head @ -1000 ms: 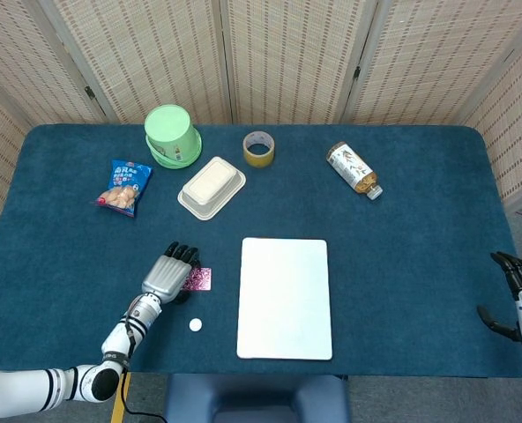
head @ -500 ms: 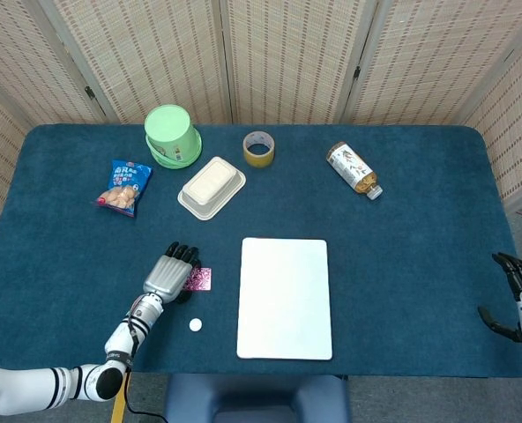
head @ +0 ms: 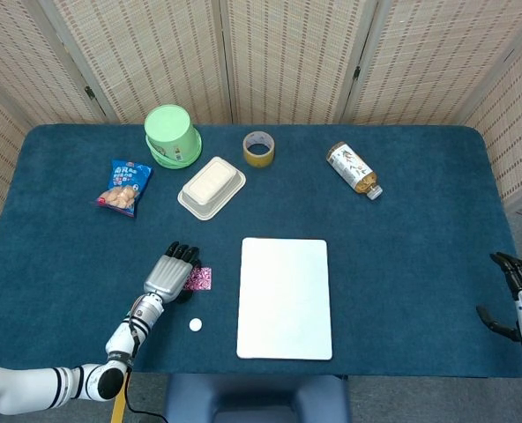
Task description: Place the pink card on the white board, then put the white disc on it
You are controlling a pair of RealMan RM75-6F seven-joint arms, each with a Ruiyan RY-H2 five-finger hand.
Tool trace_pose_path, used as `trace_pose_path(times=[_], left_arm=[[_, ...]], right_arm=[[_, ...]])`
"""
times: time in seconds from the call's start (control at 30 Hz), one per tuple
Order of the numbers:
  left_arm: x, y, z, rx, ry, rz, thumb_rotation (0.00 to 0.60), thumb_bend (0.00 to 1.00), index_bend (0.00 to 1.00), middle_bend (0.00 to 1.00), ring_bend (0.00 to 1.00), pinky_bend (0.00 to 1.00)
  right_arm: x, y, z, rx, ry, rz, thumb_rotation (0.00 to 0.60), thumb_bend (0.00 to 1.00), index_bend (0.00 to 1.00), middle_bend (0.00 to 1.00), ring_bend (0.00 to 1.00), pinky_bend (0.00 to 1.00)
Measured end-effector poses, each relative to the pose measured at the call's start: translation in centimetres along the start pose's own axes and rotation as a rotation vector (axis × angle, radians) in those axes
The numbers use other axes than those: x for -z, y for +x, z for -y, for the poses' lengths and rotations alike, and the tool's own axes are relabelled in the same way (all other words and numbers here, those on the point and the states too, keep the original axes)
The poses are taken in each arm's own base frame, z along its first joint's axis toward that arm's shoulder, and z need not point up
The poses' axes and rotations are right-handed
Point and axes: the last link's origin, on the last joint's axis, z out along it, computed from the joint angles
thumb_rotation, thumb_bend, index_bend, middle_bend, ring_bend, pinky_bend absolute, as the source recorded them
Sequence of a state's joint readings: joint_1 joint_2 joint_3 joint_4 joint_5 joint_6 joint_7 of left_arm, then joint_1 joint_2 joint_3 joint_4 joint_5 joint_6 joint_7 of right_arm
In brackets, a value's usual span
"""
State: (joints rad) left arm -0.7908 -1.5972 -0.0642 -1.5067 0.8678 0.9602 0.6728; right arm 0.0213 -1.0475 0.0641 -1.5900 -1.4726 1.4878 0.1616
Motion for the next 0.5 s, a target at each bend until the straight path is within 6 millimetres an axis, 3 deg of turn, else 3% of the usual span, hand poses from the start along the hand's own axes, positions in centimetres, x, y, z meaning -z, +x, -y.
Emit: trace_pose_path(times=[0.3,0.5], left_arm=[[0.7,0.9,-0.8,0.009,-0.061,-0.065,0.6,0.36,0.37,0.11,0.11,0.0],[1.5,2.2,-2.7,0.032,-0.144,-0.098,0.6,0.36,0.37,0.11,0.11,0.0]], right_arm=[[-0.1,0.0,0.2,0.001,0.007,0.002,0.6,0.29,0.12,0.16,0.12,0.11],[-0.1,0.1,0.2,0.003,0.003,0.002,0.6,0.29,0.12,0.16,0.12,0.11]])
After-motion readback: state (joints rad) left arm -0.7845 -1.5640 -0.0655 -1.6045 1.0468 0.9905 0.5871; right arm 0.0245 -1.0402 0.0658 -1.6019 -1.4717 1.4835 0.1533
